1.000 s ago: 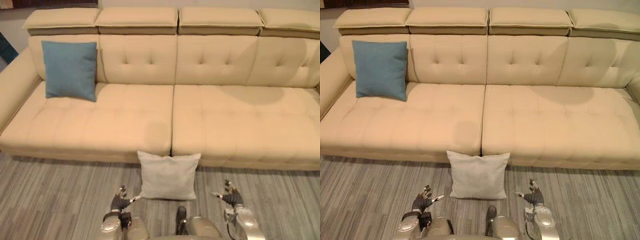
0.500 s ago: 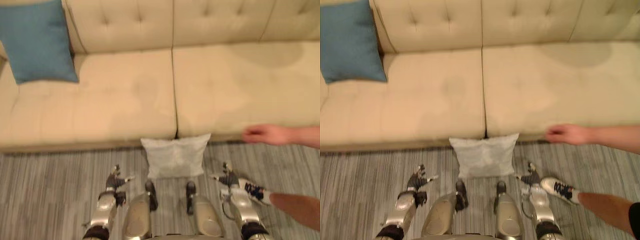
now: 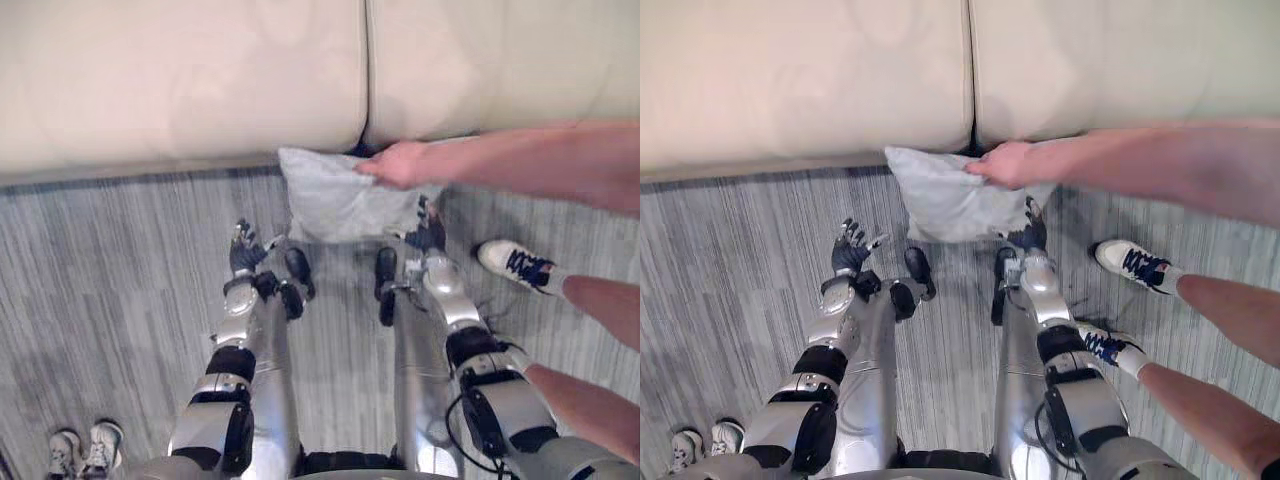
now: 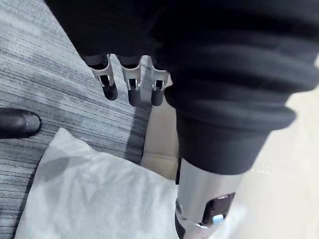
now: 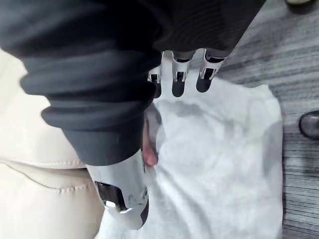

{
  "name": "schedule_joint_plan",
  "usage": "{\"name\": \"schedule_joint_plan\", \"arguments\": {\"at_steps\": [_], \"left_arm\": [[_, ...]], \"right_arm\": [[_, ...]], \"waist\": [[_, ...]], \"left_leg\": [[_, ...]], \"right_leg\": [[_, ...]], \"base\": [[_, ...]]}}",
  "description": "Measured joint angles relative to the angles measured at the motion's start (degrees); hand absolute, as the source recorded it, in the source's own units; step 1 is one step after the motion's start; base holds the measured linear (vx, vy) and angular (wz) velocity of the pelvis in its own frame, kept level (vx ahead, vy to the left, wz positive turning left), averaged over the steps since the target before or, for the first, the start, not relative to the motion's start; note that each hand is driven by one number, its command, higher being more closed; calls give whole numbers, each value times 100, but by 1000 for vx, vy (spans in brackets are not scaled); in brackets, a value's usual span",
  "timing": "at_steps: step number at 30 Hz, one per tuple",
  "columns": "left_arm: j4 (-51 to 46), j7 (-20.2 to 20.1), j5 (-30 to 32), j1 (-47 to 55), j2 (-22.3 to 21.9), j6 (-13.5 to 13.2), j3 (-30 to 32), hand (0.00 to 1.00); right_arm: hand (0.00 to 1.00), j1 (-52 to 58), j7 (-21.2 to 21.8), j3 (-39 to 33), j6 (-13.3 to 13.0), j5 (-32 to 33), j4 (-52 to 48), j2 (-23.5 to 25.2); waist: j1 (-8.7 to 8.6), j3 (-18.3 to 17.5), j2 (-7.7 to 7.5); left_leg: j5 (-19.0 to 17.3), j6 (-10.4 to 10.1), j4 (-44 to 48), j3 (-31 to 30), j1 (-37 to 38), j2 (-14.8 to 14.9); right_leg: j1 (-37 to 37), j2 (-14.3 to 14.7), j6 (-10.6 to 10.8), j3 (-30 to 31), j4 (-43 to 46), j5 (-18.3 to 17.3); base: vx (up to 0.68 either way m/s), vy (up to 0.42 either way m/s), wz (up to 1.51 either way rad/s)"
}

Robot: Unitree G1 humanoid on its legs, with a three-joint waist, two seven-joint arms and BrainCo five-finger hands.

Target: Pick up cushions and gather them together orderly.

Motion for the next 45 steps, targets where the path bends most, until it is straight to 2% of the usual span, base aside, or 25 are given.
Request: {"name": "schedule_joint_plan", "arguments": {"at_steps": [4, 7, 9, 12, 16, 20, 21, 23, 25, 27, 28, 31, 34, 38, 45], "left_arm": [[-302, 103, -47, -94, -125, -28, 11, 0], [-320, 127, -48, -112, -138, -28, 11, 0], [-337, 127, -48, -107, -147, -28, 10, 0], [-436, 123, -47, -82, -160, -27, 4, 0], [-773, 106, -27, 295, -240, -28, -116, 0], [-953, 41, 50, 1044, -229, -26, -534, 0], [-953, 1, 91, 1194, -229, -21, -553, 0], [-951, -95, 158, 1921, -174, -9, -786, 0], [-947, -164, 206, 2216, -153, -7, -872, 0], [-935, -311, 378, 2755, -62, -5, -1009, 0], [-909, -354, 394, 2857, -43, -7, -1021, 0], [-415, -587, 664, 3256, 169, 4, -1053, 0], [-121, -725, 829, 3367, 334, 54, -1051, 0], [37, -859, 980, 3548, 494, 105, -1044, 0], [140, -909, 1051, 3608, 538, 108, -1050, 0]], "right_arm": [[0, -73, -147, -52, -6, 40, -156, 40], [0, -77, -461, -357, -13, 42, -167, -103], [0, 9, -470, -357, 6, 38, -167, -292], [0, 139, -330, -306, 13, -27, -298, -216], [0, 393, -150, -145, 16, -57, -490, 59], [0, 1388, -72, -106, -35, -59, -1213, 190], [0, 1558, -41, -103, -40, -59, -1285, 205], [0, 2388, 123, -102, -98, -48, -1502, 307], [0, 2746, 190, -82, -123, -30, -1519, 333], [0, 3510, 344, -92, -127, -13, -1515, 377], [0, 3657, 396, -95, -129, -13, -1495, 382], [0, 4101, 666, -116, -128, -16, -898, 273], [0, 4317, 843, -335, -119, -30, -526, 113], [0, 4509, 1004, -591, -119, -75, -187, 17], [0, 4369, 1041, -728, -106, -66, 138, -64]], "waist": [[-9, 0, 1], [-38, 0, 1], [-41, 0, 1], [-12, 0, 1], [31, -14, 24], [101, -83, 24], [103, -171, 23], [97, -619, 17], [91, -767, 15], [81, -1230, 5], [80, -1335, -2], [-88, -1849, -6], [-171, -1888, 4], [-292, -2039, 8], [-250, -2196, 42]], "left_leg": [[1, 2, 101, -47, -246, 10], [6, -2, 84, -42, -304, 20], [20, 5, 68, -36, -295, 33], [55, 2, 25, -9, -237, 75], [90, -30, -226, 58, 286, 69], [99, -54, -679, 62, 1382, -9], [97, -57, -741, 80, 1506, -18], [99, -75, -1098, 183, 2170, -103], [100, -113, -1295, 223, 2568, -135], [156, -212, -1782, 259, 3224, -232], [193, -262, -1921, 263, 3372, -270], [468, -414, -2742, 226, 4016, -490], [703, -475, -3296, 212, 4532, -591], [741, -493, -3584, 227, 4967, -612], [745, -500, -3769, 121, 5278, -641]], "right_leg": [[-243, -5, -12, -21, 119, -5], [-310, -3, -30, -28, 118, 9], [-309, 7, -38, -28, 108, 16], [-279, 30, -48, -38, 83, 22], [222, 48, -63, -39, -142, 35], [1385, 35, -64, -143, -638, 31], [1512, 33, -64, -146, -715, 31], [2140, 9, -56, -134, -1048, 27], [2529, 7, -47, -143, -1257, 21], [3164, -12, -41, -191, -1692, 25], [3312, -22, -32, -202, -1805, 36], [3907, -70, -20, -288, -2430, 166], [4434, -51, -13, -318, -2943, 341], [4968, -2, 12, -352, -3424, 453], [5106, 224, 31, 543, -4121, 1024]], "base": [[-57, -17, 4], [-27, -11, 0], [5, -8, -2], [26, -20, -4], [48, -19, -3], [68, -15, 8], [84, 4, 3], [132, 15, -4], [125, -1, -2], [150, -26, 4], [155, -34, 9], [157, -31, 11], [144, -21, 5], [106, -11, -2], [16, 6, -59]]}}
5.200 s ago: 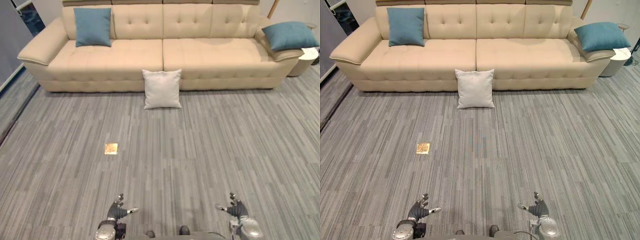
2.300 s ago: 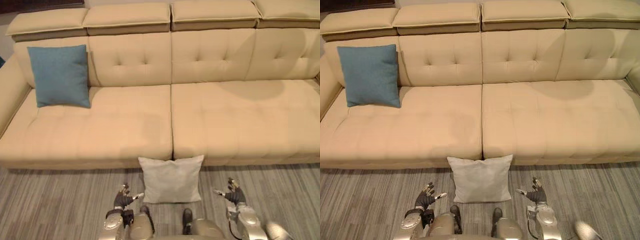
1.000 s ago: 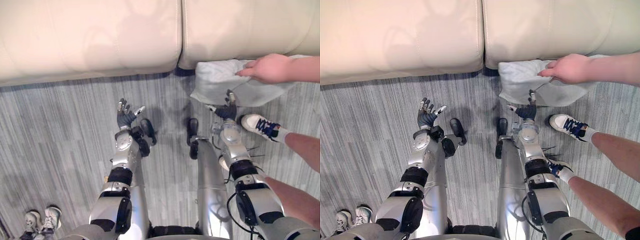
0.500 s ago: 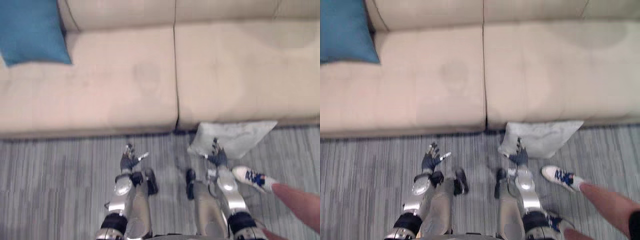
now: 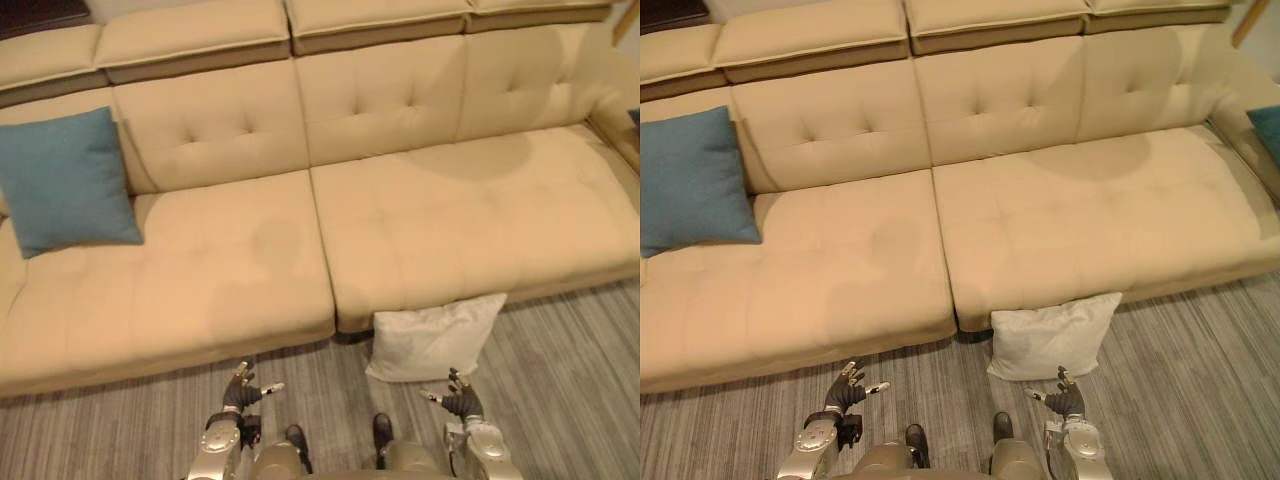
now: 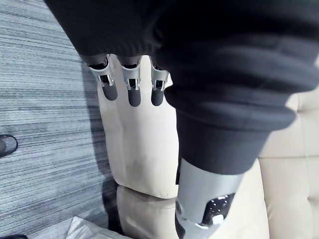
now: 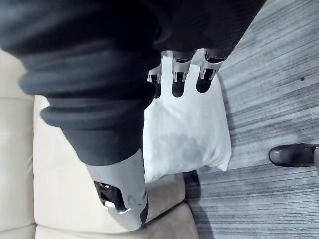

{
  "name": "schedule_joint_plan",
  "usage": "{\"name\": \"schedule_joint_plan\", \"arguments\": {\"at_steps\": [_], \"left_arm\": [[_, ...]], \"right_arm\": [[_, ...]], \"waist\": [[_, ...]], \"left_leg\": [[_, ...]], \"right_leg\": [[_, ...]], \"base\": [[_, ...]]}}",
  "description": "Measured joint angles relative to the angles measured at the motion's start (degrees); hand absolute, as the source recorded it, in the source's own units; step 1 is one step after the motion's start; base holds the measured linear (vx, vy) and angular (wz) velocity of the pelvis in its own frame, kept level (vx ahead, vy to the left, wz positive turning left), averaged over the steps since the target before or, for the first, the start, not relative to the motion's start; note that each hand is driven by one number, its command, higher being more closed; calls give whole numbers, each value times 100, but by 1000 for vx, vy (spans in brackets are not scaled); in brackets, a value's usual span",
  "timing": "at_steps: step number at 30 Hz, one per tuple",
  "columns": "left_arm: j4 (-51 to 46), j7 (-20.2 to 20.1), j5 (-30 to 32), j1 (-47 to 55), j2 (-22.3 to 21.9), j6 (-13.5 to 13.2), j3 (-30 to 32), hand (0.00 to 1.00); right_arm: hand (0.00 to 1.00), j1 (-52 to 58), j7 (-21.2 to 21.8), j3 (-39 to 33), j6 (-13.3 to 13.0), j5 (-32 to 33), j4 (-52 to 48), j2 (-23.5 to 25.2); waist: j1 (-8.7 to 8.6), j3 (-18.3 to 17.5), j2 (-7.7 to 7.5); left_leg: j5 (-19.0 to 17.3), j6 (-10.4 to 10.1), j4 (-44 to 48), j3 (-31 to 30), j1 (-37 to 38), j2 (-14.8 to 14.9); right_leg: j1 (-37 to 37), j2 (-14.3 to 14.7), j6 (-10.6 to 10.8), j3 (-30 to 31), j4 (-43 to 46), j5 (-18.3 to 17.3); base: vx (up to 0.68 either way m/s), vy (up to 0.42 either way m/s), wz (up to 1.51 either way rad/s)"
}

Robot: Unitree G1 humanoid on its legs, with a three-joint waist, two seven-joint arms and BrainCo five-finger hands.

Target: Pick up cushions and gather them together orderly.

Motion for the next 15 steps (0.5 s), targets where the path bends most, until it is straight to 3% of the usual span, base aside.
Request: {"name": "schedule_joint_plan", "arguments": {"at_steps": [4, 6, 7, 8, 9, 11, 12, 13, 14, 15], "left_arm": [[21, -3, -1, 3, 13, 0, -1, 0], [53, -5, 0, 25, 24, 1, 6, 0], [51, -5, 0, 25, 29, 2, 8, 0], [49, -10, -1, 19, 28, 3, 10, 0], [48, -11, -1, 30, 41, 5, 18, 0], [51, -16, -1, 116, 98, 9, 14, 0], [60, -31, -1, 126, 105, 30, 11, 0], [68, -64, -1, 126, 133, 40, 22, 0], [82, -93, 0, 124, 150, 47, 20, 0], [122, -114, 1, 70, 150, 71, 19, 0]], "right_arm": [[0, -148, -1, -85, -2, 58, 2, -17], [0, -358, -6, -14, 3, 63, 7, -25], [0, -391, -9, 7, 6, 62, 7, -27], [0, -449, -12, 21, 11, 60, 11, -38], [0, -524, -17, 63, 12, 59, 108, -51], [0, -568, -19, 143, 18, 52, 209, -62], [0, -568, -22, 180, 18, 38, 219, -112], [0, -555, -28, 200, 23, 2, 220, -125], [0, -536, -27, 203, 23, -10, 215, -125], [0, -487, -25, 197, 29, -13, 217, -142]], "waist": [[-75, 2, -21], [-101, 34, -67], [-128, 54, -100], [-119, 104, -93], [-75, 187, -44], [-67, 169, -114], [-96, 186, -87], [-97, 187, -86], [-135, 186, -96], [-178, 205, -63]], "left_leg": [[-30, -21, -67, 292, 14, -52], [-337, -98, 122, 680, -27, -7], [-380, -82, 169, 813, -20, 19], [-533, -66, 241, 1274, 59, 159], [-587, -124, 285, 1668, 218, 397], [-646, -189, 347, 2078, 453, 510], [-712, -264, 465, 2307, 535, 577], [-681, -319, 479, 2544, 658, 624], [-690, -326, 475, 2576, 678, 622], [-845, -533, 499, 2556, 794, 657]], "right_leg": [[-396, 84, 83, 737, -29, 286], [-703, 219, 169, 1388, -192, 527], [-725, 189, 122, 1337, -239, 524], [-811, 64, -249, 560, -224, 424], [-883, -123, -550, -640, -10, 333], [-919, -420, -879, -2230, 453, 77], [-875, -658, -961, -3062, 599, -11], [-880, -757, -935, -3392, 745, 16], [-889, -747, -793, -3328, 762, 108], [-907, -602, -607, -3088, 743, 276]], "base": [[-113, 29, -109], [-154, 36, -164], [-189, 33, -164], [-236, 3, -169], [-192, -6, -181], [-13, -23, -145], [86, -56, -150], [50, -70, -117], [42, -80, -96], [20, -105, -91]]}}
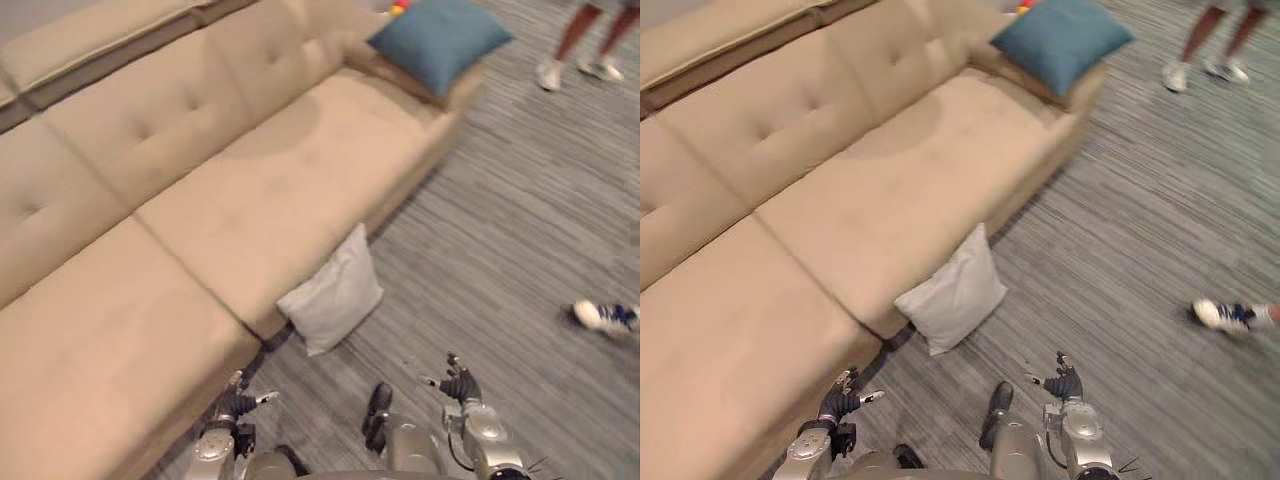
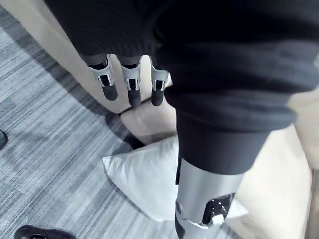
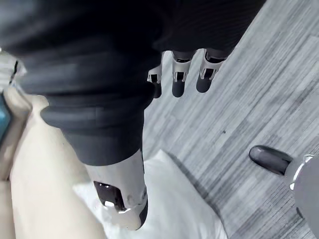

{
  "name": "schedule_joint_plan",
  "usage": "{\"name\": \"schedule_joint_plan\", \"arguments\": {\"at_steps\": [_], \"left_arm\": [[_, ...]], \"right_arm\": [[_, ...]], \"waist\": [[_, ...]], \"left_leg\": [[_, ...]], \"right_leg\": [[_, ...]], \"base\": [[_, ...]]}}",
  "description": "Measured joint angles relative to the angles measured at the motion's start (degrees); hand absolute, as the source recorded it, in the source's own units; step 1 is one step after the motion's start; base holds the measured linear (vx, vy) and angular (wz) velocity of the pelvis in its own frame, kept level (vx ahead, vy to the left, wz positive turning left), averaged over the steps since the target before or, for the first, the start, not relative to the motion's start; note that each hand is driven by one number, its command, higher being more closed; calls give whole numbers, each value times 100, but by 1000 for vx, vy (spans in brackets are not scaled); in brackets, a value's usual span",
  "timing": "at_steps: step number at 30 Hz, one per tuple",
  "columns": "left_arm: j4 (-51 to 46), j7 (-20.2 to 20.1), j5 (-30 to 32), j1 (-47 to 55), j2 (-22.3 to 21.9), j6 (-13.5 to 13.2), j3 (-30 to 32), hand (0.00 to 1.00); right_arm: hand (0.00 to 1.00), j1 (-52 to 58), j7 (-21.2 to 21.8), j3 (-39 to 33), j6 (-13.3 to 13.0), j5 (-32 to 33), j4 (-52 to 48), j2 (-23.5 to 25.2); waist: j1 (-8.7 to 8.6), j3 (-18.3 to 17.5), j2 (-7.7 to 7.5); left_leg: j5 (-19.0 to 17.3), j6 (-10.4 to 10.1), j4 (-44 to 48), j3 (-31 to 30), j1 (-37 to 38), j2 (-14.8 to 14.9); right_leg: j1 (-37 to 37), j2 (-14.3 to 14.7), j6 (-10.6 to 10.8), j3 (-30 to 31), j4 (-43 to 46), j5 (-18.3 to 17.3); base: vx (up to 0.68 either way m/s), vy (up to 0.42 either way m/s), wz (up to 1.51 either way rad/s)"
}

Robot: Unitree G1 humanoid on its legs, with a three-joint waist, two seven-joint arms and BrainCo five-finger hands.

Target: Pick up cushions and gather them together orderly.

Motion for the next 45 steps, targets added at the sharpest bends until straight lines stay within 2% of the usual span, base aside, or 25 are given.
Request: {"name": "schedule_joint_plan", "arguments": {"at_steps": [1, 3, 4, 5, 6, 7, 9, 10, 13, 14, 15, 18, 19, 22, 24, 27, 29, 30, 31, 33, 36, 39, 41, 42, 45], "left_arm": [[27, -3, 5, -61, -43, 11, 0, 0], [37, 0, 2, -42, -59, 10, -1, 0], [45, -7, 1, -28, -82, 12, -4, 0], [50, -6, 0, -41, -117, 14, -1, 0], [84, -16, -2, -16, -152, 20, -11, 0], [107, -12, -3, 20, -209, 43, -53, 0], [103, -10, -4, 25, -335, 39, -68, 0], [104, -8, -9, 36, -358, 40, -69, 0], [81, 7, -16, 50, -369, 37, -69, 0], [84, 8, -24, 76, -375, 38, -70, 0], [96, 10, -29, 106, -369, 39, -59, 0], [138, 11, -29, 78, -397, 38, -71, 0], [186, 12, -29, 86, -413, 45, -71, 0], [264, 30, -43, 237, -358, 49, -75, 0], [260, 78, -70, 189, -248, 52, -77, 0], [242, 144, -74, 69, -176, 39, -67, 0], [243, 152, -80, -41, -164, 39, -67, 0], [242, 162, -102, -84, -167, 34, -69, 0], [318, 204, -136, -138, -158, 24, -20, 0], [319, 236, -148, -96, -382, 22, 46, 0], [316, 239, -238, -73, -556, -4, 55, 0], [225, 250, -257, -80, -558, -39, 67, 0], [150, 254, -281, -61, -554, -38, 64, 0], [39, 266, -363, -44, -550, -40, 62, 0], [-35, 273, -364, -39, -519, -66, 59, 0]], "right_arm": [[0, 39, 10, 53, 32, -1, 1, -59], [0, 21, 5, 260, 62, -42, -4, -115], [0, 58, 7, 405, 64, -118, -44, -159], [0, 49, 6, 455, 78, -138, -38, -184], [0, 31, 13, 568, 96, -192, -38, -188], [0, 6, 11, 610, 91, -224, -45, -191], [0, 6, 6, 576, 107, -230, -37, -192], [0, -7, 8, 548, 107, -234, -38, -192], [0, -119, 6, 469, 101, -246, -20, -188], [0, -156, 3, 470, 101, -262, 4, -193], [0, -181, 0, 478, 103, -317, 16, -175], [0, -199, -6, 477, 90, -445, 21, -186], [0, -187, -6, 481, 92, -447, 35, -185], [0, -165, 15, 539, 101, -577, 61, -113], [0, -161, 17, 597, 113, -626, 62, -28], [0, -180, 13, 647, 105, -620, 35, -37], [0, -116, 10, 577, 107, -615, 31, -72], [0, -58, 5, 481, 106, -566, 3, -61], [0, 35, -7, 406, 106, -517, 16, -68], [0, 36, -24, 312, 110, -402, -7, -85], [0, 11, -37, 195, 67, -319, -102, -76], [0, 138, -127, 55, 64, -180, -120, -16], [0, 246, -162, -95, 62, -151, -118, 112], [0, 298, -191, -188, 60, -108, -116, 211], [0, 178, -254, -279, 48, -92, -21, 264]], "waist": [[58, 1, 91], [86, -40, 256], [39, -16, 289], [69, 12, 312], [161, 10, 299], [196, 54, 264], [223, 114, 252], [254, 116, 260], [400, 138, 292], [401, 134, 339], [446, 131, 373], [478, 200, 131], [483, 201, 129], [435, 210, 128], [354, 204, 105], [349, 200, 150], [350, 196, 142], [350, 163, 81], [367, 146, -7], [400, 54, 152], [382, 18, 188], [416, 35, 150], [495, 38, 108], [541, 34, 26], [526, 48, 59]], "left_leg": [[-171, -164, 54, -23, 56, 94], [-378, -190, 195, -68, 67, 350], [-413, 49, 701, -80, 111, 511], [-421, 210, 1000, -156, 91, 625], [-104, 655, 2020, -558, -284, 916], [17, 669, 2700, -1386, -677, 840], [-191, 404, 2782, -2139, -1080, 426], [-212, 391, 2610, -2322, -1193, 253], [-93, 286, 1261, -2522, -1516, -281], [255, 314, 575, -2569, -1536, -414], [650, 805, 470, -2614, -1470, -477], [478, 1001, 238, -2640, -1140, -895], [384, 1037, 247, -2656, -1082, -944], [36, 1203, 342, -2850, -627, -1140], [-28, 1298, 358, -3193, -401, -1250], [-25, 1293, 343, -3964, -328, -1233], [-84, 1132, 424, -4483, -336, -1235], [-159, 986, 520, -4737, -362, -1269], [-328, 724, 663, -5024, -353, -1331], [-252, 569, 681, -5187, -458, -1113], [-34, 228, 316, -5354, -554, -875], [99, 54, 379, -5529, -771, -769], [222, -14, 445, -5337, -865, -706], [426, 102, 423, -4847, -962, -707], [436, 470, 437, -3156, -1206, -425]], "right_leg": [[-3, 218, -2, 185, -9, -36], [-58, 522, 2, 371, 118, -227], [-116, 590, -123, 587, 580, -623], [-89, 673, -132, 660, 624, -683], [48, 833, -162, 884, 497, -706], [290, 824, -189, 1034, 311, -686], [605, 769, -213, 1169, 115, -671], [723, 735, -209, 1205, 65, -674], [981, 690, -50, 1397, -28, -727], [1034, 718, 69, 1427, -11, -801], [1057, 723, 183, 1516, 85, -891], [1109, 297, 562, 1510, 562, -1319], [1064, 202, 688, 1500, 852, -1396], [458, -220, 1104, 1508, 2991, -1401], [270, -362, 1040, 1598, 3492, -1697], [9, 66, 871, 2161, 2674, -1811], [-62, 413, 895, 3090, 1960, -1733], [-34, 487, 953, 3486, 1438, -1466], [34, 340, 1005, 3464, 1235, -915], [43, 416, 920, 3099, 1322, -905], [132, 438, 764, 2483, 1274, -981], [291, 411, 627, 1907, 1201, -963], [485, 338, 622, 1652, 1094, -965], [627, 202, 607, 1453, 967, -957], [697, 78, 559, 1092, 752, -953]], "base": [[32, -88, -98], [116, -80, -103], [180, -62, -83], [296, -129, -88], [250, -143, -89], [309, -147, -78], [261, -3, -35], [288, 71, -37], [292, 112, -35], [324, 175, -36], [277, 149, -33], [263, 163, 13], [291, 220, 25], [243, 176, 37], [327, 61, 96], [297, -71, 110], [267, -175, 147], [215, -214, 152], [310, -329, 142], [259, -310, 87], [125, -237, 85], [48, -141, 105], [7, -89, 90], [-28, -64, 89], [-78, 20, 74]]}}
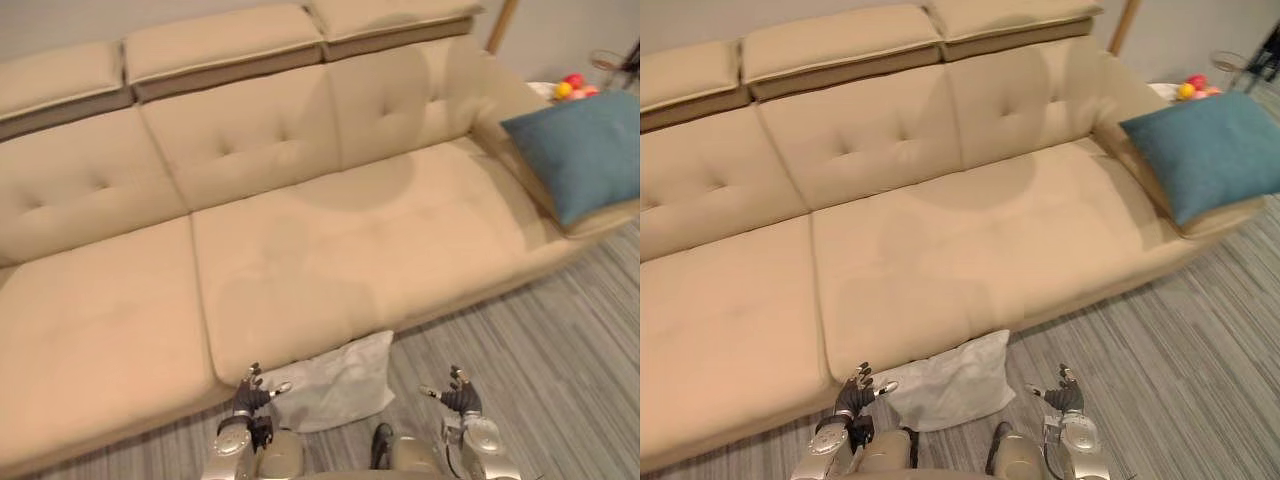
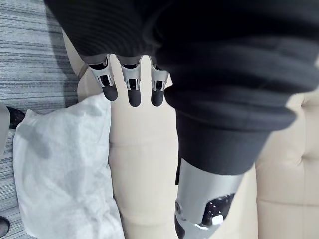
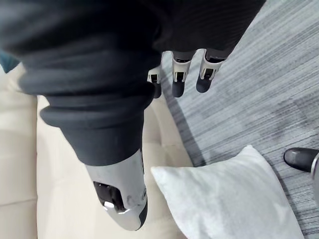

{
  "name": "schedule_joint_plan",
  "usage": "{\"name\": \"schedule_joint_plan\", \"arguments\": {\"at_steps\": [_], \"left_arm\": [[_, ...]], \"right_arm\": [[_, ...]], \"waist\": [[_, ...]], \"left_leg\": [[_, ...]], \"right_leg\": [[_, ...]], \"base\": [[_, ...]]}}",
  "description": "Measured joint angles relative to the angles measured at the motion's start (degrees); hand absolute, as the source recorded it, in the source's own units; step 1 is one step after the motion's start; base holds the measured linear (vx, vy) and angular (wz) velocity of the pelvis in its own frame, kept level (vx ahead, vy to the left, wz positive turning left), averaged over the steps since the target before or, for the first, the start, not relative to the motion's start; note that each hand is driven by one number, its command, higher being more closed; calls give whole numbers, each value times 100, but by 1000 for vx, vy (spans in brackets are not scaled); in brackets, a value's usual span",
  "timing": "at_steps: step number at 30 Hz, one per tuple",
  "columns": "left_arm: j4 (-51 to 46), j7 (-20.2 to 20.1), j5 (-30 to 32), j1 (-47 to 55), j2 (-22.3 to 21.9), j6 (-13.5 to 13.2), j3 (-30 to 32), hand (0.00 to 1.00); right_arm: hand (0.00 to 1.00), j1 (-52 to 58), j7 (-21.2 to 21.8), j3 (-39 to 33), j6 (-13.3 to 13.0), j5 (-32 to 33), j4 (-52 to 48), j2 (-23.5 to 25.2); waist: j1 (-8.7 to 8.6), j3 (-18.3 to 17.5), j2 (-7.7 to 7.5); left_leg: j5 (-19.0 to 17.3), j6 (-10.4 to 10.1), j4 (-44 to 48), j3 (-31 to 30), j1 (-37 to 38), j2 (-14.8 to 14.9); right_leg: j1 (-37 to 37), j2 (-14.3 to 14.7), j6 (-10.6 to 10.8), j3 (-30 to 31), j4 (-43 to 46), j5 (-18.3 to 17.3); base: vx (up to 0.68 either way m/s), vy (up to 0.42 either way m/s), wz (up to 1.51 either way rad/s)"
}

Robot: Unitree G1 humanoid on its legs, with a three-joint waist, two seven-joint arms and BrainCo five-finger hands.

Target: Pick up cushions and gather them together orderly.

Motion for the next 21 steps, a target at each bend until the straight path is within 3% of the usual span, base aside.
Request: {"name": "schedule_joint_plan", "arguments": {"at_steps": [2, 8, 13, 17, 21], "left_arm": [[24, 8, 1, -8, 94, 1, 4, 0], [129, 129, 5, -89, 491, 4, 8, 0], [91, 171, 2, -481, 678, -6, 140, 0], [22, 256, -130, -1120, 752, -12, 333, 0], [-48, 376, -336, -2147, 713, -87, 552, 0]], "right_arm": [[0, -50, 0, -4, 3, 44, 83, 14], [0, -273, -137, -28, 17, 179, 258, -28], [0, -620, -243, -18, 17, 219, 178, -18], [0, -1241, -260, 28, 10, 216, -90, -57], [0, -2123, -492, 208, 9, 205, -96, -273]], "waist": [[2, 46, -68], [-5, 173, -138], [17, 636, -196], [34, 1042, -198], [16, 1339, -184]], "left_leg": [[93, 160, 26, 351, -174, -27], [193, 330, 256, 270, -1054, -248], [110, 400, 494, 817, -1303, 34], [-81, 526, 1394, 789, -2174, 259], [-305, 611, 2436, 492, -3586, 417]], "right_leg": [[-15, -89, 44, -104, -118, -30], [-832, -297, 129, -68, 246, -85], [-1130, -282, 84, 106, 446, -129], [-1986, -290, 106, 262, 1204, -159], [-3347, -374, 34, 311, 2339, -481]], "base": [[-123, 74, 34], [-169, 64, 17], [-94, 13, 9], [-64, 33, -10], [-111, -9, 8]]}}
